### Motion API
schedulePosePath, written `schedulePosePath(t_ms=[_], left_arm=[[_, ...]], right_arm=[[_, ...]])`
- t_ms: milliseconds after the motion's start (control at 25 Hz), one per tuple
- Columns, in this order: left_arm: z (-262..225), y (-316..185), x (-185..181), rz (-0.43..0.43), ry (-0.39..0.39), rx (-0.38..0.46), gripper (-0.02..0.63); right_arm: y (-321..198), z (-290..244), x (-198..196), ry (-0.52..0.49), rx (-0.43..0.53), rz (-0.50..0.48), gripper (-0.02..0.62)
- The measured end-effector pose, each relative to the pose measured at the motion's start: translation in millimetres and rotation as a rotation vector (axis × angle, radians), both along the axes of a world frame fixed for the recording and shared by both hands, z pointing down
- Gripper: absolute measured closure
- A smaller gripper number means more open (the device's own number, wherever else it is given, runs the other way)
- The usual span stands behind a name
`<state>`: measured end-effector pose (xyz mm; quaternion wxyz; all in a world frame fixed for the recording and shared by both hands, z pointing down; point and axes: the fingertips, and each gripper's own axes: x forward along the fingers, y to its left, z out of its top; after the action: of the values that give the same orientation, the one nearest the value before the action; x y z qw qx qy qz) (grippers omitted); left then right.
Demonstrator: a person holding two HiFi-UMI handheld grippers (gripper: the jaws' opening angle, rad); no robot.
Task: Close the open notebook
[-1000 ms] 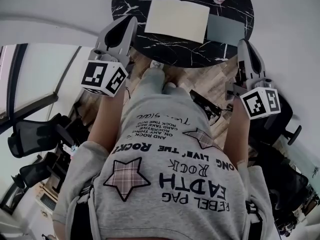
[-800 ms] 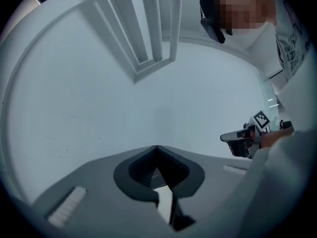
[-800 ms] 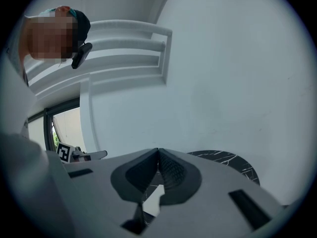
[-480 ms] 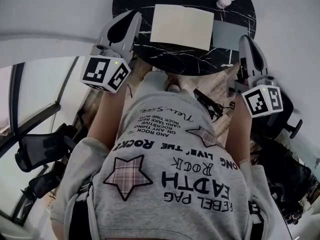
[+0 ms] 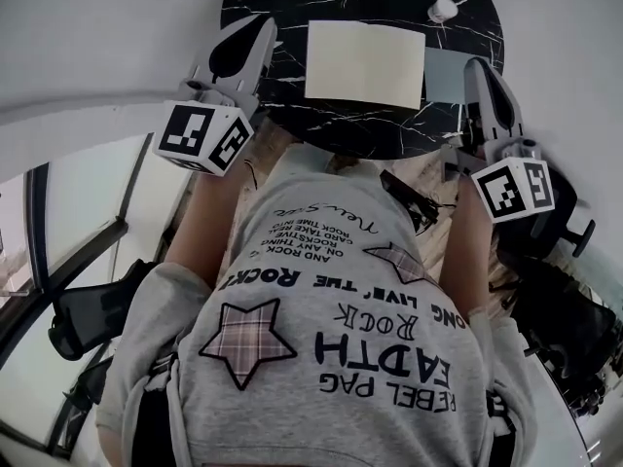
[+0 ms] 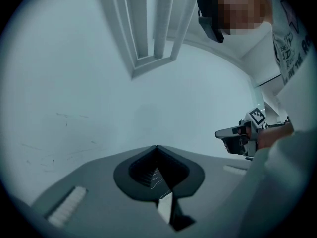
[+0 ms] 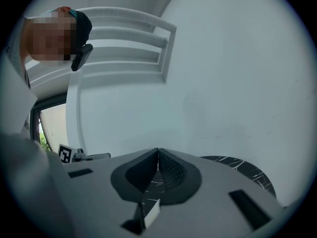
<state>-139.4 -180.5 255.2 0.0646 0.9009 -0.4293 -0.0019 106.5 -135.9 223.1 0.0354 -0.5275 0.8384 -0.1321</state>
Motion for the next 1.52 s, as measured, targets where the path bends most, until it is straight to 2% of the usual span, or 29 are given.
schedulePosePath(t_ms=[280,640,840,1320,1520], left_arm=[[1,-12,-1,-0.006,0.003,-0.004,0.597],[-3,-10,22,-0.066,0.033,-0.015,0.597],[-5,-6,42,-0.065,0.035,-0.014,0.597],[14,-5,46,-0.067,0.021,-0.033,0.597],[31,-7,49,-0.058,0.023,-0.081,0.597]], right_arm=[[-8,0,0,-0.01,0.0,0.004,0.583],[-20,-9,27,-0.019,-0.001,-0.049,0.583],[-22,-11,38,-0.018,0.0,-0.079,0.583],[-30,4,35,-0.042,-0.002,-0.105,0.583],[-31,15,32,-0.055,-0.025,-0.113,0.582]])
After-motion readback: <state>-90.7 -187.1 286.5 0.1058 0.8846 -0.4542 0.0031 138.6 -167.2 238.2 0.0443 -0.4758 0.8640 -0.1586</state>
